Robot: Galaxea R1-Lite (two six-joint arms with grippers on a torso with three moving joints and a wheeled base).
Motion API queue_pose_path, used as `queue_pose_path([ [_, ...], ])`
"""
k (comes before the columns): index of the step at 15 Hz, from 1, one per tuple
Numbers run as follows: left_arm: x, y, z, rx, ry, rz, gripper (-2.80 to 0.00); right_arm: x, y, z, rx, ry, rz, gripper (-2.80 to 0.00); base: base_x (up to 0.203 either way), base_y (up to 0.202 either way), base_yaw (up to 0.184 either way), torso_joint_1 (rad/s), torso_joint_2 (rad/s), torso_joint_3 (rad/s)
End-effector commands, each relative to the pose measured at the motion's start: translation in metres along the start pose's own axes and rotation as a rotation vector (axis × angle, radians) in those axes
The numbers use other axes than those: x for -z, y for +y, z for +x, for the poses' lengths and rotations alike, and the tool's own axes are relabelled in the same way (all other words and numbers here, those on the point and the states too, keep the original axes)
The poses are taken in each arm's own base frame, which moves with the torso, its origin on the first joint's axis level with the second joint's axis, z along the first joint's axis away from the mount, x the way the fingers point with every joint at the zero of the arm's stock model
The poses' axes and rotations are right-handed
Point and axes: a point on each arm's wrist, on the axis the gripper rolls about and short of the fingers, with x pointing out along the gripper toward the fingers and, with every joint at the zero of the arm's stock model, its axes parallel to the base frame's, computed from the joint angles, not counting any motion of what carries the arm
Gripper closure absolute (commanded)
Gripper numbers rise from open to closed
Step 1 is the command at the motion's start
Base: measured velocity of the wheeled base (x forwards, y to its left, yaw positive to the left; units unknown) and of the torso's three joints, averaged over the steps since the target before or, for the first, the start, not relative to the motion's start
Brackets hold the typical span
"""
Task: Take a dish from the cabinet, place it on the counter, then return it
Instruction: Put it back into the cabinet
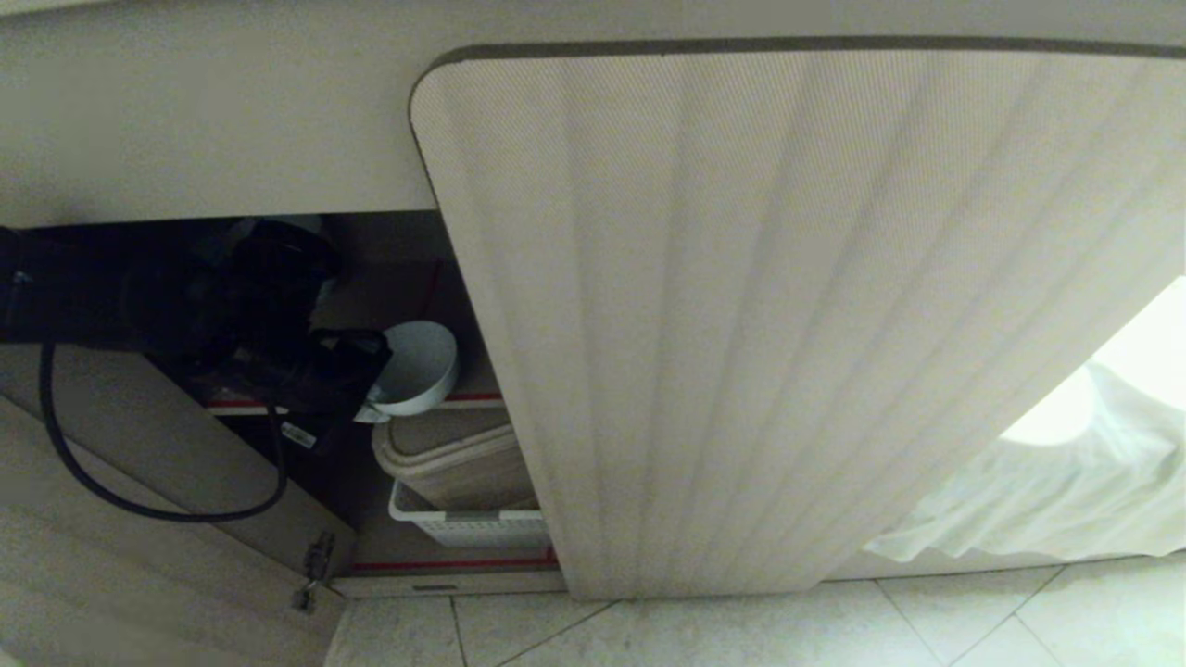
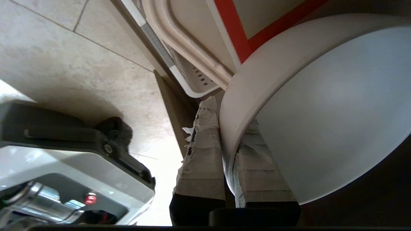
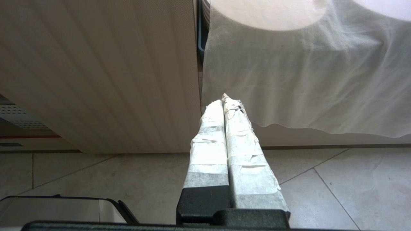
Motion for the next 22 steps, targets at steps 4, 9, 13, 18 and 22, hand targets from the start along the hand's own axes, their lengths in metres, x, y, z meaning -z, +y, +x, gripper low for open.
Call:
queue_pose_path([
  [4,-0.002,-0.001,0.009,0.007,-0.008,-0.099,0.0,0.0,0.0,0.0,0.0,0.0,0.001,0.0,0.0,0.0,0.0,0.0,0.0,0.0],
  [9,-0.005,-0.006,0.014,0.051,-0.031,-0.141,0.0,0.0,0.0,0.0,0.0,0.0,0.0,0.0,0.0,0.0,0.0,0.0,0.0,0.0],
  [13,-0.006,-0.005,0.017,0.043,-0.031,-0.143,0.0,0.0,0.0,0.0,-0.001,0.0,0.0,0.0,0.0,0.0,0.0,0.0,0.0,0.0],
  [18,-0.01,-0.01,0.021,0.05,-0.036,-0.139,0.0,0.0,0.0,0.0,-0.001,0.0,0.0,0.0,0.0,0.0,0.0,0.0,0.0,0.0],
  [22,-0.013,-0.019,0.022,0.074,-0.036,-0.137,0.0,0.0,0.0,0.0,0.0,0.0,0.0,0.0,0.0,0.0,0.0,0.0,0.0,0.0],
])
